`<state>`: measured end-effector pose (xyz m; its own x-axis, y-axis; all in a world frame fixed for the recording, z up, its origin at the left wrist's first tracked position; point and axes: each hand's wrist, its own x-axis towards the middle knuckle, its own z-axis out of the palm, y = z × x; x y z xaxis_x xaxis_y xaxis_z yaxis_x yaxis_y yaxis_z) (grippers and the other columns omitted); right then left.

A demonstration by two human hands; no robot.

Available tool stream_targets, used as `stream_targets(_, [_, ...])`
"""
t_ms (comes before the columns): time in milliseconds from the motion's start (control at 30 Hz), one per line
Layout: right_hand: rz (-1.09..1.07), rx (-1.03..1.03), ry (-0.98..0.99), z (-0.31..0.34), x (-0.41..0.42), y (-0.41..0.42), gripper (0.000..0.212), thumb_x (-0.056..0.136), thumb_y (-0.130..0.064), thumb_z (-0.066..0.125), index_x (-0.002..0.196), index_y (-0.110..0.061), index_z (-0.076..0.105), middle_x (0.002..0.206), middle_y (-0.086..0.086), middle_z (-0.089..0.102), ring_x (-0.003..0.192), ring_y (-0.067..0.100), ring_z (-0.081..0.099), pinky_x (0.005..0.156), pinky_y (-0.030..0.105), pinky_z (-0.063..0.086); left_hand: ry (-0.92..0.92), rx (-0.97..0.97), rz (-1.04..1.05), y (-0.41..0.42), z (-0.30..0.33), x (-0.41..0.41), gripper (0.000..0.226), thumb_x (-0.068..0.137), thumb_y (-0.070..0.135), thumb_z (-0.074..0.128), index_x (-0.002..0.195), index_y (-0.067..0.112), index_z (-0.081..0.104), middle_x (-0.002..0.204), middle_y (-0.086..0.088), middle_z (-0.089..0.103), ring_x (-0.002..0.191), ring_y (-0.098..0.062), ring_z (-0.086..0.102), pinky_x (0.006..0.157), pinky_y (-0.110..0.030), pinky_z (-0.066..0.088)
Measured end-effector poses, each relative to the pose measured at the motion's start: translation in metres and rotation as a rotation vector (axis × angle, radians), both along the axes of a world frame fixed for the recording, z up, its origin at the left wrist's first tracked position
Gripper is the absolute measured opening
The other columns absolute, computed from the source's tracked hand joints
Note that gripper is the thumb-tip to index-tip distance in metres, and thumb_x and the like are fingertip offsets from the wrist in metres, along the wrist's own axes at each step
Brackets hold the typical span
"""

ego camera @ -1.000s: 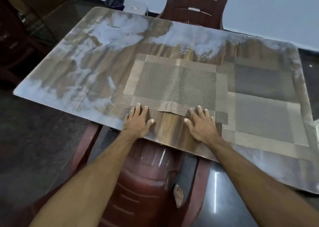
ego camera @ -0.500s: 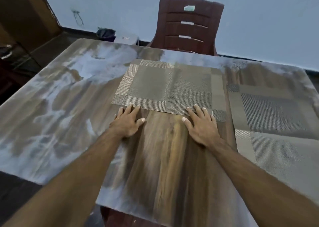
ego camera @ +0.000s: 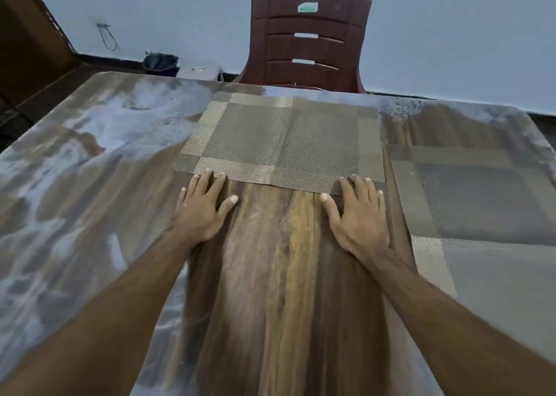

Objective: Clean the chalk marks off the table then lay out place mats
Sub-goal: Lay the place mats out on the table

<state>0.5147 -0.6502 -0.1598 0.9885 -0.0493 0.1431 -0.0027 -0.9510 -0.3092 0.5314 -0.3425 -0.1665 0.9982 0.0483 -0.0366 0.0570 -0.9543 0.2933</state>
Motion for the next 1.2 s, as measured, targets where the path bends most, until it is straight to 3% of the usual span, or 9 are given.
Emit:
stream_targets(300, [-0.031,-0.044,-0.012,-0.004,0.003,0.001,0.073,0.097,-0.066,0.025,0.153,-0.019,0.033,0.166,0.007,0.007,0.153,0.023,0.003,0.123,0.048,0.003,0.019,0.039,0.111,-0.012,-0.001,0.008,0.067,0.094,0.068,0.022,0.154,0.038,0.017,0.165,0.007,0.005,0.152,-0.021,-0.001,0.119,-0.051,-0.001])
stream_targets(500, [-0.093,0.002,-0.100,-0.001,-0.001,0.004,0.064,0.096,-0.060,0.039,0.139,-0.015,0.048,0.147,0.012,0.041,0.139,0.029,0.034,0.118,0.051,0.024,-0.225,0.003,0.143,-0.017,-0.006,-0.002,0.060,0.095,0.063,0.032,0.145,0.031,0.042,0.159,0.004,0.030,0.147,-0.020,0.022,0.118,-0.053,0.013])
stream_targets(733, [-0.073,-0.059,0.006,-0.003,0.003,0.003,0.076,0.095,-0.069,0.020,0.155,-0.022,0.028,0.164,0.004,0.019,0.152,0.023,0.008,0.124,0.047,0.006,-0.189,0.128,0.084,-0.011,-0.007,0.008,0.064,0.092,0.071,0.027,0.146,0.038,0.034,0.160,0.007,0.025,0.144,-0.020,0.021,0.111,-0.050,0.020])
stream_targets(900, [-0.094,-0.061,0.001,-0.001,0.001,0.005,0.076,0.095,-0.069,0.023,0.155,-0.022,0.028,0.164,0.011,0.015,0.151,0.027,0.010,0.123,0.047,0.007,-0.140,0.166,0.065,-0.010,-0.007,0.013,0.068,0.090,0.073,0.022,0.149,0.039,0.026,0.163,0.007,0.017,0.145,-0.022,0.017,0.109,-0.050,0.019])
stream_targets(1067, [-0.139,0.004,-0.087,0.000,-0.003,0.006,0.068,0.096,-0.063,0.036,0.143,-0.015,0.044,0.148,0.018,0.038,0.139,0.033,0.034,0.116,0.053,0.027,-0.175,0.148,0.064,-0.011,-0.006,0.011,0.069,0.090,0.070,0.025,0.148,0.034,0.030,0.162,0.002,0.020,0.146,-0.021,0.016,0.111,-0.050,0.018])
stream_targets(1200, [-0.138,-0.036,-0.085,-0.001,-0.001,0.008,0.067,0.096,-0.063,0.035,0.141,-0.015,0.048,0.148,0.013,0.043,0.140,0.030,0.035,0.117,0.051,0.025,-0.161,0.141,0.053,-0.010,-0.006,0.013,0.070,0.090,0.069,0.023,0.149,0.033,0.029,0.162,0.003,0.021,0.148,-0.020,0.014,0.115,-0.051,0.016])
